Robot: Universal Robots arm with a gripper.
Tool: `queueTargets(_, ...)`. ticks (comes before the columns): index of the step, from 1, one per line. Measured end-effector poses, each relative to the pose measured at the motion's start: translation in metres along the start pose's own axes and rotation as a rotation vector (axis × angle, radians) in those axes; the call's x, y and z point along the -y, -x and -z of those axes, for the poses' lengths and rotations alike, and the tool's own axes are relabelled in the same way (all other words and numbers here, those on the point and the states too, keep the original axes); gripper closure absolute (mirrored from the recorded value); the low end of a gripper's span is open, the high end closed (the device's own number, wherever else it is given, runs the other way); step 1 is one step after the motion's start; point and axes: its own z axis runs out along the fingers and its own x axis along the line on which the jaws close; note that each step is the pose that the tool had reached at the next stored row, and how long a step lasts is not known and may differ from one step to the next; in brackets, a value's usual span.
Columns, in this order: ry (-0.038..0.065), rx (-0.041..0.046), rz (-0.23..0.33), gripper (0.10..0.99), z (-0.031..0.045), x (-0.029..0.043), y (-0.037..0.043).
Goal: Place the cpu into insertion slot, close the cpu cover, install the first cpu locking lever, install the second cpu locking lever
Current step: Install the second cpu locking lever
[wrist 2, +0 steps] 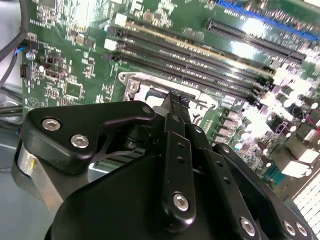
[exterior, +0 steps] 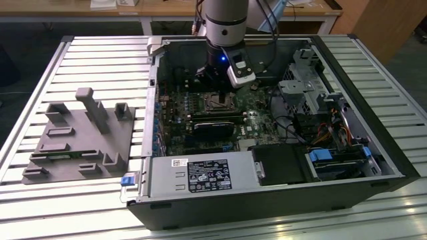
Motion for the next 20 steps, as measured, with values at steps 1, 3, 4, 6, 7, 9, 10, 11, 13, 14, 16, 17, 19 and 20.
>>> queueTargets(1,0.0,0.0,0.0,0.98,0.0,0.0019,0.0004)
queueTargets(3,0.0,0.0,0.0,0.98,-0.0001,0.0053,0.0012)
queueTargets(4,0.0,0.0001,0.0,0.98,-0.0002,0.0068,0.0016)
queueTargets(6,0.0,0.0,0.0,0.98,-0.0003,0.0096,0.0022)
queueTargets(7,0.001,-0.0001,0.001,0.98,-0.0006,0.0105,0.0023)
queueTargets(9,0.003,-0.0003,0.012,0.98,-0.0017,0.0115,0.0013)
queueTargets(10,0.005,-0.0006,0.021,0.98,-0.0023,0.0117,0.0006)
queueTargets(11,0.006,-0.0008,0.031,0.98,-0.0029,0.0119,0.0)
queueTargets(13,0.01,-0.0015,0.053,0.98,-0.0042,0.0121,-0.0011)
queueTargets(14,0.012,-0.0017,0.064,0.98,-0.0048,0.0122,-0.0016)
queueTargets(16,0.014,-0.0021,0.086,0.98,-0.006,0.0125,-0.0027)
queueTargets(17,0.016,-0.0022,0.095,0.98,-0.0065,0.0128,-0.0036)
queueTargets(19,0.018,-0.0024,0.11,0.98,-0.0077,0.0135,-0.0058)
queueTargets(20,0.019,-0.0026,0.116,0.98,-0.0083,0.014,-0.007)
